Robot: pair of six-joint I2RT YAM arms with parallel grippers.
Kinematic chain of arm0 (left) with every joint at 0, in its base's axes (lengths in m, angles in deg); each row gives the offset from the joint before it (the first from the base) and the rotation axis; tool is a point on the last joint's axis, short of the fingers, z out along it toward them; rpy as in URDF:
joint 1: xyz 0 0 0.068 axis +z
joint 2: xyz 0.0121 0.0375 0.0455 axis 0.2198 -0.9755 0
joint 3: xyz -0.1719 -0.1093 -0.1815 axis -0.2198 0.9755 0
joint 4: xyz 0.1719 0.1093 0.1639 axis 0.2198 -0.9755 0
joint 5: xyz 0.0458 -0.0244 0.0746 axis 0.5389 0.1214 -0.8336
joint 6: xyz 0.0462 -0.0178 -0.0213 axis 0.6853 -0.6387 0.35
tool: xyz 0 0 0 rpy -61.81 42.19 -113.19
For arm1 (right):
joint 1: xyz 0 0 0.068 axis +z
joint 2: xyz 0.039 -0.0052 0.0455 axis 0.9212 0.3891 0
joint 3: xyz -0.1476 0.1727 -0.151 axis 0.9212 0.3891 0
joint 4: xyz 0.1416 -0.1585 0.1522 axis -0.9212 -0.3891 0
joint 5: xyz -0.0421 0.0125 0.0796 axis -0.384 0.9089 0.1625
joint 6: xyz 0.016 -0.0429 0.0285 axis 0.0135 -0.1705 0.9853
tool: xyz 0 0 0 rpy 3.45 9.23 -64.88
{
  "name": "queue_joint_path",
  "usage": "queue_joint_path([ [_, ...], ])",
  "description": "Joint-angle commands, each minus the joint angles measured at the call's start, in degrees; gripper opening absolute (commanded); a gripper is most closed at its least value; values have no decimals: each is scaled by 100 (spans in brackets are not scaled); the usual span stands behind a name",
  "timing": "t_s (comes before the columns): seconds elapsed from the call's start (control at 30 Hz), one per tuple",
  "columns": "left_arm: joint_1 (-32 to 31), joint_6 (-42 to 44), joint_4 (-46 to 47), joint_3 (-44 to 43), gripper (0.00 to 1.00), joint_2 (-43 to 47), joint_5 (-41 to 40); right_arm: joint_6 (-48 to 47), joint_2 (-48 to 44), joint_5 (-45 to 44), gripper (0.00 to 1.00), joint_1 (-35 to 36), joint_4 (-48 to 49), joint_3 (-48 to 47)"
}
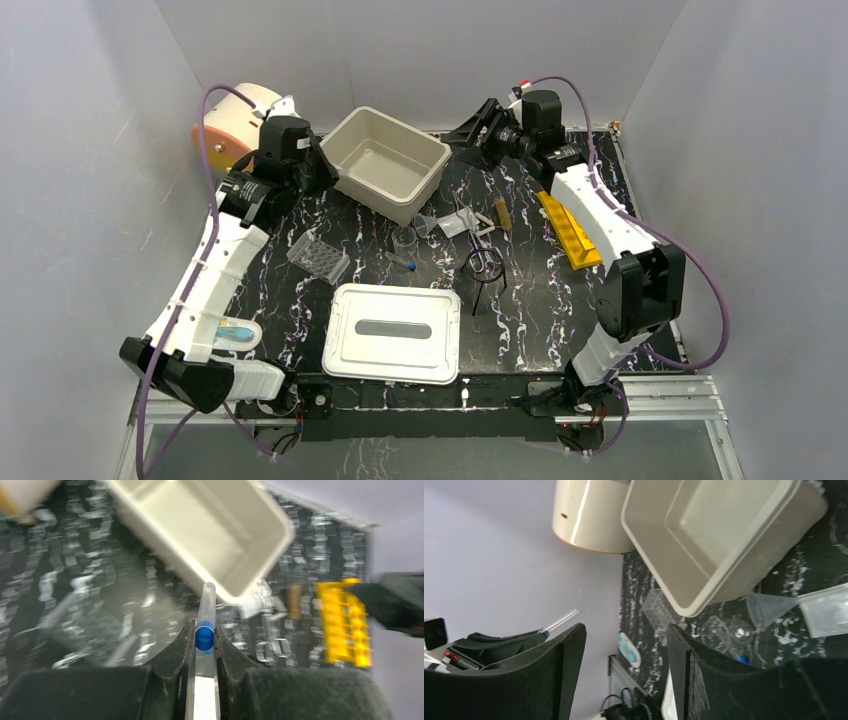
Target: Organize the chemistry lab equipment
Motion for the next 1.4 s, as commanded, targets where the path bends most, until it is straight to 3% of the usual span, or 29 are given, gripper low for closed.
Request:
queue_joint_path([
  [0.0,90,916,-1265,301,0,185,-1747,-1244,-384,-783,68,79,-855,-412],
  [0.2,749,1007,-922,1020,0,58,-1145,-1970,-520,-1440,67,225,-1457,-660],
  [0.43,1411,1001,-447,1401,0,-671,56,-2123,-645,-1719,66,321,-1620,-636],
  [0.67,1632,1144,-361,1202,0,-1419,-171,-1913,-585,-1556,65,349,-1544,-748],
  [0.8,1665,1309,-214,1186,0,-1658,-555,-2061,-597,-1974,63,440,-1690,-870],
  [1.37,1671,1498,-806,635,0,-2131,-476,-2343,-700,-2578,63,489,-1674,-778],
])
